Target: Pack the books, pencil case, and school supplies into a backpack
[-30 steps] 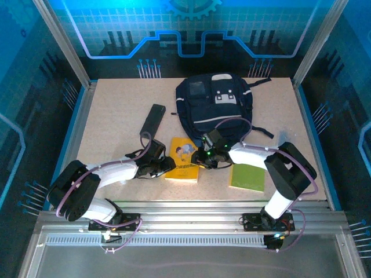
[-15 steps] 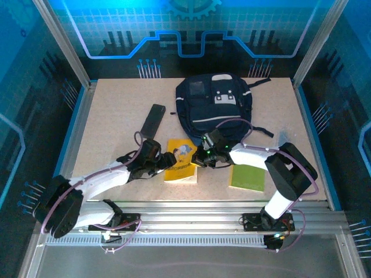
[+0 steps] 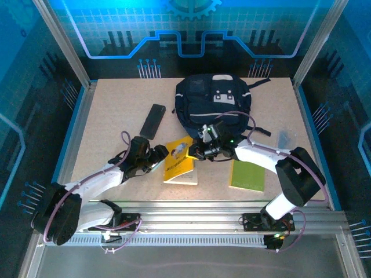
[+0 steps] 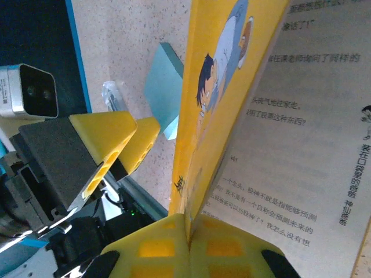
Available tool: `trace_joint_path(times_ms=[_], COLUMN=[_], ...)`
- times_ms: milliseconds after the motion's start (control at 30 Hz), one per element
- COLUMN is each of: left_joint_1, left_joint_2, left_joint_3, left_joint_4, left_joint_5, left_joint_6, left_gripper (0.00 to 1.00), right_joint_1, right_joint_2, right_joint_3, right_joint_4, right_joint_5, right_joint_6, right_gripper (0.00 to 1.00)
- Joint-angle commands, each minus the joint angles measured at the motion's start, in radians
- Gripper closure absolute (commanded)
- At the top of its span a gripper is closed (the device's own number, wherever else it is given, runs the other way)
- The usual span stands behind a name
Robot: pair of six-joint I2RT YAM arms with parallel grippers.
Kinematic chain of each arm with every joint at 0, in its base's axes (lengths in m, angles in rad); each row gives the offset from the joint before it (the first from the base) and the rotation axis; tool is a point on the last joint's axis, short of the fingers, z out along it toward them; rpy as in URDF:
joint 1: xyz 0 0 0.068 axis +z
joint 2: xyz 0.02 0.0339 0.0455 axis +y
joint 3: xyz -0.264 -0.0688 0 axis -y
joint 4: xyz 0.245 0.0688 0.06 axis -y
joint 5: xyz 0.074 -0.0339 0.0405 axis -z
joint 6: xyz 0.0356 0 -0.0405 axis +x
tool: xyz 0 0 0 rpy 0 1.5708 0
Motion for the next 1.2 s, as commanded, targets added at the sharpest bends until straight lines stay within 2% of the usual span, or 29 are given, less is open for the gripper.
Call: trace_joint_path(times_ms=[0, 267, 533, 700, 767, 933, 1100, 1167], left_joint_1=[-0.012, -0.095, -0.100, -0.099, -0.099, -0.100, -0.099, -0.097], left_joint_2=[0.034, 0.163, 0.193, 0.196, 0.194, 0.151, 0.045, -0.012], left_joint_3=[-0.016, -0.019, -0.026, -0.035, -0.048, -0.068, -0.066, -0.049], left_joint_4=[0.124, 0.259, 0.266, 0.349, 0.419, 0.474, 0.384, 0.309], left_joint_5=[0.054, 0.063, 0.064, 0.088, 0.106, 0.092, 0.038, -0.003], left_joint_6=[-0.039, -0.122, -0.139, -0.164, -0.187, -0.215, -0.192, -0.164], left_gripper=[0.23, 0.23, 0.23, 0.26, 0.35, 0.70, 0.95, 1.00], right_joint_1=[-0.043, -0.058, -0.080, -0.079, -0.077, -0.077, -0.076, -0.073], right_joint_2=[-0.049, -0.043, -0.074, -0.052, -0.036, -0.004, -0.017, -0.037], right_joint_3=[-0.053, -0.077, -0.062, -0.091, -0.108, -0.129, -0.113, -0.101], right_joint_4=[0.174, 0.313, 0.285, 0.290, 0.302, 0.296, 0.205, 0.142], right_joint_5=[-0.089, -0.138, -0.150, -0.149, -0.151, -0.140, -0.108, -0.082], right_joint_6=[0.041, 0.126, 0.125, 0.119, 0.121, 0.105, 0.062, 0.042], right_gripper=[1.00, 1.00, 1.00, 1.00, 1.00, 1.00, 1.00, 0.91])
